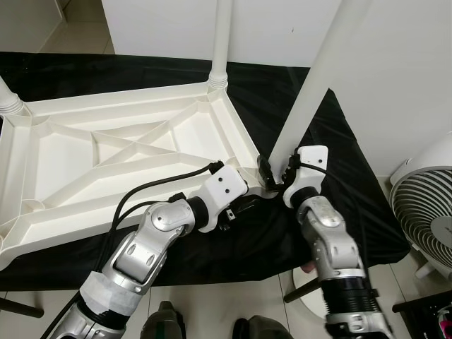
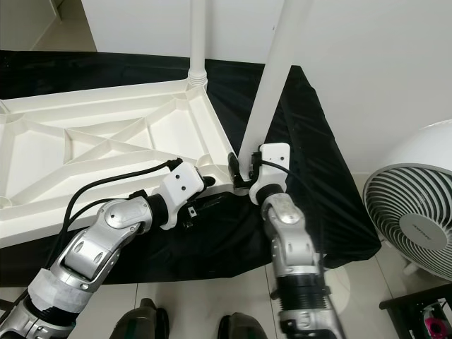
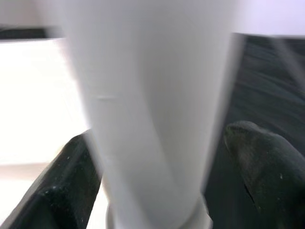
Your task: Building children table
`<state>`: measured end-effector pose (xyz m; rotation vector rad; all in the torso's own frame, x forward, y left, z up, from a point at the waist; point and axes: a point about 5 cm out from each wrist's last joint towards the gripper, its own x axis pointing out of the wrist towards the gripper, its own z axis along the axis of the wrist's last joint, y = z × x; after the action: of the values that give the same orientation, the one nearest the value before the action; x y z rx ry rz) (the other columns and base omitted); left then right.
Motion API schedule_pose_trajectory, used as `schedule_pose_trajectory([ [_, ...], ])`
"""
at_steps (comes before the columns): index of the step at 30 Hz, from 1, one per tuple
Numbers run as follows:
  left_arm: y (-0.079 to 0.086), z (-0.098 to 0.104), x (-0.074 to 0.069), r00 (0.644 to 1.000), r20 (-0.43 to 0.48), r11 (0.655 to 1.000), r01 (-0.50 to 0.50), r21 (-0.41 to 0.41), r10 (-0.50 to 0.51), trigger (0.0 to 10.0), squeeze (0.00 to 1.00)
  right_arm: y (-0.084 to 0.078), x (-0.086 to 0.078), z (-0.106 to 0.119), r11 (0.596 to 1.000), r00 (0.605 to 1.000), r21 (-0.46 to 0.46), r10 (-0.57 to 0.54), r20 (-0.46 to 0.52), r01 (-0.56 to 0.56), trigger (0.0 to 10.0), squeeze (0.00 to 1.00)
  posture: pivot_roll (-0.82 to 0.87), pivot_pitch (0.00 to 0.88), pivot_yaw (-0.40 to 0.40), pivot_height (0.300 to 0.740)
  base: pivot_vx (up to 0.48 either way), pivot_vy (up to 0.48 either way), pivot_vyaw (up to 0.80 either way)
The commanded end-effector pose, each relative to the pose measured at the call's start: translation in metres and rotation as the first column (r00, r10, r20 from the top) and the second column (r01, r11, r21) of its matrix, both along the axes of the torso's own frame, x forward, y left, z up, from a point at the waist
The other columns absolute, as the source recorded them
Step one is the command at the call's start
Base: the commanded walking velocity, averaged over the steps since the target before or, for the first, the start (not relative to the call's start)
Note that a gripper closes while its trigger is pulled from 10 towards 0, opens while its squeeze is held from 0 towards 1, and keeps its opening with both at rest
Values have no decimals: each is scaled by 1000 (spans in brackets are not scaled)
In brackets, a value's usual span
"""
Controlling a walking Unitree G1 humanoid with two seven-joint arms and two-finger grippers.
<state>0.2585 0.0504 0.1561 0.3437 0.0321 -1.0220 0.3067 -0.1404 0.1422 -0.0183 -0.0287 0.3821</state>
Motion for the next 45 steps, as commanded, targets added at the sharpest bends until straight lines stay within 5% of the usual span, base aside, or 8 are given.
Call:
schedule_pose_trajectory([
  [1, -2, -1, -4, 999, -11, 999, 35, 5, -35, 10000, 0, 1, 1, 1, 997, 996, -8, 83, 17, -83, 10000, 0, -12, 11, -39, 740, 0, 0, 0],
  [15, 1, 2, -1, 1000, -4, 1000, 13, 3, -13, 10000, 0, 1, 17, -14, 916, 926, -129, 374, -57, -379, 10000, 0, 6, 18, -44, 740, 0, 0, 0],
  [16, 2, 2, 0, 1000, -3, 1000, 10, 4, -10, 10000, 0, 2, 19, -15, 914, 923, -128, 382, -57, -386, 8196, 0, 13, 16, -44, 740, 0, 0, 0],
  [17, 3, 2, 0, 1000, -2, 1000, 7, 4, -7, 10000, 0, 3, 21, -16, 911, 919, -123, 390, -59, -394, 0, 0, 17, 14, -44, 740, 0, 0, 0],
  [31, 5, 3, 0, 1000, -1, 1000, -1, 8, 1, 10000, 0, -2, 29, -19, 929, 933, -92, 358, -35, -359, 0, 0, 23, 20, -42, 740, 0, 0, 0],
  [33, 5, 3, 0, 1000, -2, 1000, 0, 7, 0, 10000, 0, -4, 31, -17, 951, 954, -70, 300, -28, -301, 10000, 0, 22, 22, -42, 740, 0, 0, 0],
  [40, 5, 3, -1, 1000, -4, 1000, 1, 5, -1, 10000, 0, -6, 33, -13, 988, 989, -54, 144, -8, -145, 10000, 0, 18, 25, -44, 740, 0, 0, 0],
  [45, 3, 2, -2, 1000, -10, 1000, 5, 3, -5, 10000, 0, -9, 29, -18, 985, 984, -30, -169, -62, 167, 10000, 0, 11, 31, -45, 740, 0, 0, 0],
])
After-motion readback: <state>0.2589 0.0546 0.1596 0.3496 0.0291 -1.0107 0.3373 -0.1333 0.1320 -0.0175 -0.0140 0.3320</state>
